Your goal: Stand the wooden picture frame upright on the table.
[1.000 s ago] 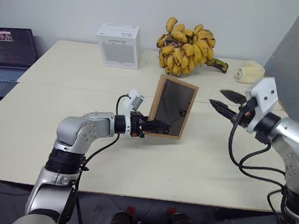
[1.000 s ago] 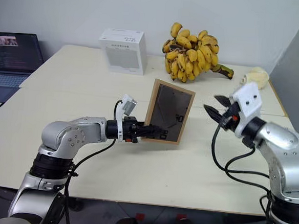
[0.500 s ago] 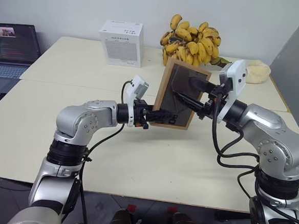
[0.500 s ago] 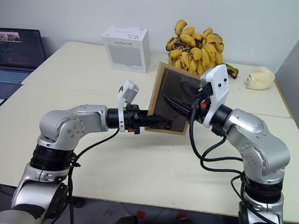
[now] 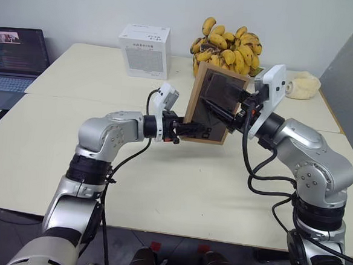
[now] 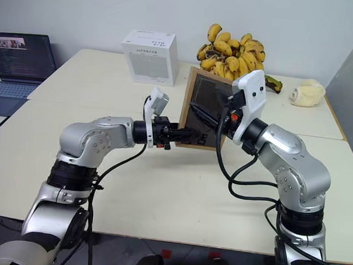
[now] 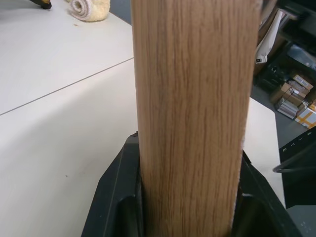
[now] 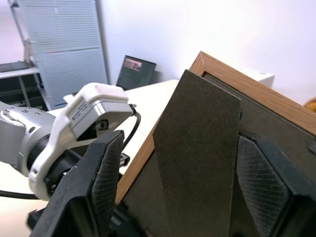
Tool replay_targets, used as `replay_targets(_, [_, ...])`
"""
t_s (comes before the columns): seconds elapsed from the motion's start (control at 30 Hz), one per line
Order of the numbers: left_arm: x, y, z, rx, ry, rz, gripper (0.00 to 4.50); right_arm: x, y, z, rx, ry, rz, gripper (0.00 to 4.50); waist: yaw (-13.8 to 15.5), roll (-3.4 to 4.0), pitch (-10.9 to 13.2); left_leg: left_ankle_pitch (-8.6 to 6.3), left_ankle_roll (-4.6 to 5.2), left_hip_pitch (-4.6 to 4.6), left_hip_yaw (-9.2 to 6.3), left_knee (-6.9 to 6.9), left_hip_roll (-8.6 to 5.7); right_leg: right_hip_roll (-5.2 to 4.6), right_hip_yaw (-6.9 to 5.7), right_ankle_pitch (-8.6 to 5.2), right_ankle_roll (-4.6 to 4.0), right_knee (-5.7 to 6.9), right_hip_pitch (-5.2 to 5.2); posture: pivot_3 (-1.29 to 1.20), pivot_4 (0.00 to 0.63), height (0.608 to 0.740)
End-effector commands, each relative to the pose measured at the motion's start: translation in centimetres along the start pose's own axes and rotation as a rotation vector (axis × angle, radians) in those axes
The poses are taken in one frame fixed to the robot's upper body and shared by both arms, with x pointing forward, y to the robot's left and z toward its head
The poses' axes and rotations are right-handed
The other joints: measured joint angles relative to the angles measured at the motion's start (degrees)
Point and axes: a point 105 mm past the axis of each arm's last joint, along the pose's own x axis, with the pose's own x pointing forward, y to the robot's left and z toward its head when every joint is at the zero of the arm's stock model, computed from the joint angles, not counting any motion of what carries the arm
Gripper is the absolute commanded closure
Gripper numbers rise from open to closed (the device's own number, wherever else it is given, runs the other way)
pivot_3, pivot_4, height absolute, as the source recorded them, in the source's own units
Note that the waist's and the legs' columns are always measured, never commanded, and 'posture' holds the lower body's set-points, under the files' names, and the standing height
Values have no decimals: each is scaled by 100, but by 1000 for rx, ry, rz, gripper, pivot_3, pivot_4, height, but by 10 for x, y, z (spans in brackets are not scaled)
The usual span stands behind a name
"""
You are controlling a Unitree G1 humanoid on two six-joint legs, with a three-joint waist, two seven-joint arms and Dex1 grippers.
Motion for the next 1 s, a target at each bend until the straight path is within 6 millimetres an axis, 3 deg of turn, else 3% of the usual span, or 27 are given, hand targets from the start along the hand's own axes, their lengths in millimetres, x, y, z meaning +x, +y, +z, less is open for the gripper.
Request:
replay_targets(0.03, [7,-3,30,89,-64,-27,3212,-5,14,9,-16,-35,44,1055,4,0,0,0,0,-1,0,0,0,0,0,0,0,0,0,0,150,740])
replay_targets(0.43, [10,-13,40,114,-73,-80,3212,-7,-1,-3,-30,2,-32,1055,11,1,1,0,0,-6,2,0,0,0,1,-1,-1,9,-7,0,150,740])
replay_targets(0.6, [9,-12,38,117,-64,-78,3212,-6,-11,-4,-59,18,-70,95,11,2,1,0,0,-5,2,3,0,0,2,-1,-1,17,-8,0,150,740])
replay_targets(0.77, [5,-7,33,111,-51,-56,3212,-11,-15,-5,-109,53,-68,95,15,2,1,0,0,-5,2,3,0,0,1,-1,-1,17,-10,0,150,740])
replay_targets(1.0, [1,6,27,82,-33,-8,3212,-36,-32,-7,-202,157,-67,95,23,4,3,0,0,-5,2,5,-1,0,2,-1,-1,18,-10,0,150,740])
